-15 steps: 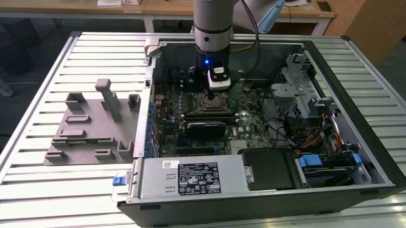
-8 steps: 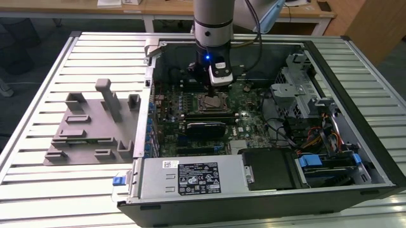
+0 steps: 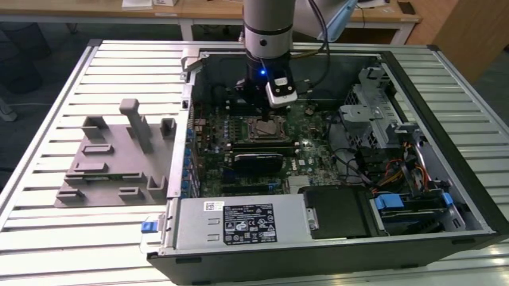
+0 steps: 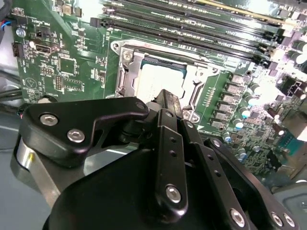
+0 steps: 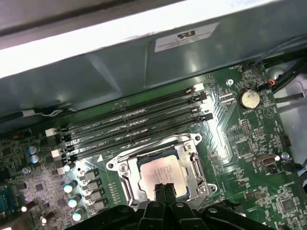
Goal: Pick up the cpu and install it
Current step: 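Install the first cpu locking lever, then install the second cpu locking lever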
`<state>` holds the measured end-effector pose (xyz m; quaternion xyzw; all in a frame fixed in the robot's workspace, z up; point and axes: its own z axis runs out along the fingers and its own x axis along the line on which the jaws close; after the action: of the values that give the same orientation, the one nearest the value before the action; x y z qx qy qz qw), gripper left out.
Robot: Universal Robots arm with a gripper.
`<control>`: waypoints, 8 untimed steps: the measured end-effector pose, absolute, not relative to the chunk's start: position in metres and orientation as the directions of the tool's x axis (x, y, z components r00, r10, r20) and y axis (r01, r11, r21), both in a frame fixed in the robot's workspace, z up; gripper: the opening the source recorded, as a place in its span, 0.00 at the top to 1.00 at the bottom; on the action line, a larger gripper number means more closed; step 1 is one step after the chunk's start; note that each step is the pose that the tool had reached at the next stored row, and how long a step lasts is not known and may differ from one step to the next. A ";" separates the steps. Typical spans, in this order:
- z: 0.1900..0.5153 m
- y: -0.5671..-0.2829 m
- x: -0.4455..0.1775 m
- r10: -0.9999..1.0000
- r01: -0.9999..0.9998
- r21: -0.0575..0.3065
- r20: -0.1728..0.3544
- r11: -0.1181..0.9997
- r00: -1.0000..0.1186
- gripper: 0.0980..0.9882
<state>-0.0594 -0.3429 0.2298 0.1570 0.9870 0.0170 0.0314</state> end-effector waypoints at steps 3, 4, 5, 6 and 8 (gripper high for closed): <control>0.230 -0.343 -0.055 0.311 0.309 0.043 -0.056 0.950 -0.949 0.99; 0.230 -0.343 -0.055 0.311 0.309 0.043 -0.056 0.950 -0.949 0.99; 0.230 -0.343 -0.055 0.311 0.309 0.043 -0.056 0.950 -0.949 0.99; 0.230 -0.343 -0.055 0.311 0.309 0.043 -0.056 0.950 -0.949 0.99; 0.230 -0.343 -0.054 0.310 0.308 0.043 -0.057 0.950 -0.949 0.99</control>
<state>-0.0545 -0.3429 0.2298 0.1566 0.9870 0.0169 0.0313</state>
